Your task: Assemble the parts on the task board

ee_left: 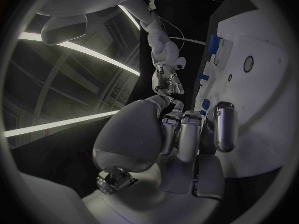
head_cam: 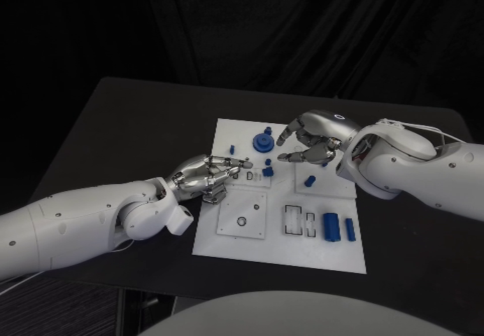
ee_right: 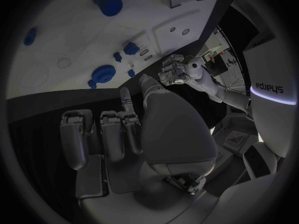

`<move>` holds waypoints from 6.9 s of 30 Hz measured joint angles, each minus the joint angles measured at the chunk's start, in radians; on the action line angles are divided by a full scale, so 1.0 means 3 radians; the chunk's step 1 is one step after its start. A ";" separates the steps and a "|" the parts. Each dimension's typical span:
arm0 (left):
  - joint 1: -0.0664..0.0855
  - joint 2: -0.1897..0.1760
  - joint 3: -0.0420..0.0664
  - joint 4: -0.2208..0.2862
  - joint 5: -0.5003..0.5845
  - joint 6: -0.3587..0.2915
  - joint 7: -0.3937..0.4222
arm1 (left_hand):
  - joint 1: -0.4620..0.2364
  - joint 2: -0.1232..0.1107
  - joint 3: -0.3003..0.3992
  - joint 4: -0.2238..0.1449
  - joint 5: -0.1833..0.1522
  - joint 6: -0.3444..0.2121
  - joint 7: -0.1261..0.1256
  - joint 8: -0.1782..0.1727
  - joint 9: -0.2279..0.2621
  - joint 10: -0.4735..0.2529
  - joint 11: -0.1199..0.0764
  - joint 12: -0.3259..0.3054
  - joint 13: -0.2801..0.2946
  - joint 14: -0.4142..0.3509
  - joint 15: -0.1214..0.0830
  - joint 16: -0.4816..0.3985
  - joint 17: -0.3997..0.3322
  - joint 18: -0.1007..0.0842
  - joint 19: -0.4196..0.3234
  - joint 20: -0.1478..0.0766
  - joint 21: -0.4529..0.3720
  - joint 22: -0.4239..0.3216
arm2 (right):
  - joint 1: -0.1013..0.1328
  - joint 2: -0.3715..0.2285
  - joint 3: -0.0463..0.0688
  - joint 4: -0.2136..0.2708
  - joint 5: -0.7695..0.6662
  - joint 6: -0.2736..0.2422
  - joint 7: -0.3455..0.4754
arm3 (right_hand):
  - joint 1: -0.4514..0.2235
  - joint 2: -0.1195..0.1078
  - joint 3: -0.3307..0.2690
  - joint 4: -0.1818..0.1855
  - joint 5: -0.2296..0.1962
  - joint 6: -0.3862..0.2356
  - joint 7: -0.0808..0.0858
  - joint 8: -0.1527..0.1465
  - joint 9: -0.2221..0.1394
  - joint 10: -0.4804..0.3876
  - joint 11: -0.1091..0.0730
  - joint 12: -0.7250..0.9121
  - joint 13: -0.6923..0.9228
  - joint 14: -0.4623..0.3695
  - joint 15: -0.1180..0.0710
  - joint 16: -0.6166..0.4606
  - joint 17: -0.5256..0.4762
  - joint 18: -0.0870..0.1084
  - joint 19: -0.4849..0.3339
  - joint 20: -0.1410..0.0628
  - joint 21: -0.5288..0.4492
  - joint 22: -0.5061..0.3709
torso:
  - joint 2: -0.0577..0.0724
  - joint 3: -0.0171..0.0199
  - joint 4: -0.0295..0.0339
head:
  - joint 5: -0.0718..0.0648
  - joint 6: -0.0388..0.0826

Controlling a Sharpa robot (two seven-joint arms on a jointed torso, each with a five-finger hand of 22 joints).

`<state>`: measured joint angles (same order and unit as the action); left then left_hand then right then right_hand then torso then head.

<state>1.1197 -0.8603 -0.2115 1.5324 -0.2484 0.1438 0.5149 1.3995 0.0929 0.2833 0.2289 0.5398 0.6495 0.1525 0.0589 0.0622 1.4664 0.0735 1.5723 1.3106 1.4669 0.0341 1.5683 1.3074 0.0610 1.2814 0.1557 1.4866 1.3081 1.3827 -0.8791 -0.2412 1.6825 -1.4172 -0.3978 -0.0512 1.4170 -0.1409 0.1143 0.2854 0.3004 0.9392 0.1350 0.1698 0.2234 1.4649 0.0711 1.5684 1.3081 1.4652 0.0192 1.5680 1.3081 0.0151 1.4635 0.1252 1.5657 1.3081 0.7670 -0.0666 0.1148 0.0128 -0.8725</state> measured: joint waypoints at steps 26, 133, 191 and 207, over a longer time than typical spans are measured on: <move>0.0000 0.0024 0.0000 -0.0030 0.0000 0.0001 0.0004 | 0.0000 0.0000 0.0000 0.0000 0.0007 -0.0002 -0.0002 0.0000 -0.0001 0.0000 0.0000 0.0000 -0.0002 0.0000 0.0000 0.0000 0.0000 0.0000 0.0000 0.0000 0.0000 -0.0001 | -0.0176 0.0196 -0.0015 -0.0138 -0.0570 0.0194 -0.0280 | -0.0035 -0.0035 -0.0032 -0.0005 -0.0138 0.0000 0.0000 -0.0079 -0.0015 0.0006 -0.0017 0.0000 -0.0001 0.0006 -0.0016 0.0000 -0.0001 0.0001 0.0012 -0.0012 0.0007 0.0000 | 0.0001 0.0002 0.0002 | -0.0009 0.0000; -0.0008 0.0073 0.0000 -0.0012 0.0000 0.0034 -0.0047 | 0.0000 0.0000 0.0056 -0.0037 0.0021 -0.0056 -0.0093 0.0000 -0.0011 0.0000 0.0000 0.0000 -0.0002 0.0000 0.0024 0.0000 0.0000 0.0000 0.0000 0.0000 0.0000 -0.0002 | -0.0073 0.0363 -0.0014 0.0053 -0.0609 0.0106 -0.0209 | 0.0236 0.0149 0.0101 -0.0295 0.0257 0.0472 -0.0045 0.0057 0.0002 0.0006 -0.0207 -0.0001 -0.0003 0.0007 -0.0183 0.0000 -0.0002 0.0002 0.0006 -0.0150 -0.0115 0.0000 | -0.0002 0.0004 -0.0001 | -0.0001 0.0000; -0.0009 0.0073 0.0003 -0.0044 0.0001 0.0071 -0.0075 | -0.0026 0.0026 0.0073 0.0001 -0.0039 0.0012 -0.0061 0.0011 0.0006 0.0001 -0.0022 0.0000 -0.0003 0.0000 -0.0001 0.0000 0.0000 0.0000 -0.0006 -0.0031 -0.0013 -0.0003 | -0.0089 0.0299 -0.0018 0.0124 -0.0384 0.0027 -0.0027 | 0.0143 0.0118 0.0065 -0.0248 0.0302 0.0465 -0.0073 0.0034 0.0150 0.0006 -0.0206 -0.0001 0.0000 0.0007 -0.0183 0.0000 -0.0003 0.0002 0.0006 -0.0149 -0.0134 0.0000 | -0.0002 0.0006 -0.0004 | 0.0034 0.0000; -0.0012 0.0067 0.0001 -0.0046 0.0001 0.0073 -0.0079 | -0.0026 0.0026 0.0073 0.0001 -0.0039 0.0165 0.0069 0.0027 0.0016 -0.0001 0.0046 0.0000 -0.0003 0.0001 0.0024 0.0000 0.0000 0.0000 -0.0006 -0.0030 -0.0013 -0.0003 | -0.0089 0.0286 -0.0016 0.0136 -0.0367 0.0004 0.0019 | 0.0134 0.0108 0.0056 -0.0239 0.0282 0.0466 -0.0073 0.0016 0.0270 0.0006 -0.0206 -0.0001 -0.0001 0.0006 -0.0183 0.0000 -0.0002 0.0002 0.0006 -0.0149 -0.0134 0.0000 | -0.0001 0.0006 -0.0003 | 0.0022 0.0000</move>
<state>1.1160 -0.8402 -0.2111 1.5188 -0.2481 0.1657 0.4913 1.3916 0.1008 0.3053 0.2291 0.5280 0.6991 0.1733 0.0670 0.0670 1.4661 0.0873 1.5723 1.3098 1.4671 0.0413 1.5683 1.3073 0.0609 1.2796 0.1466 1.4828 1.3073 1.3560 -0.7934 -0.2460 1.7233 -1.5275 -0.3965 -0.0455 1.4571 -0.1086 0.1311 0.2138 0.3851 1.0790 0.1129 0.1746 0.3044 1.4667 0.0092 1.5682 1.3079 1.4671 -0.0356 1.5679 1.3073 0.0158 1.4653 0.0804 1.5255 1.3082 0.7667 -0.0648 0.1139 0.0194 -0.8725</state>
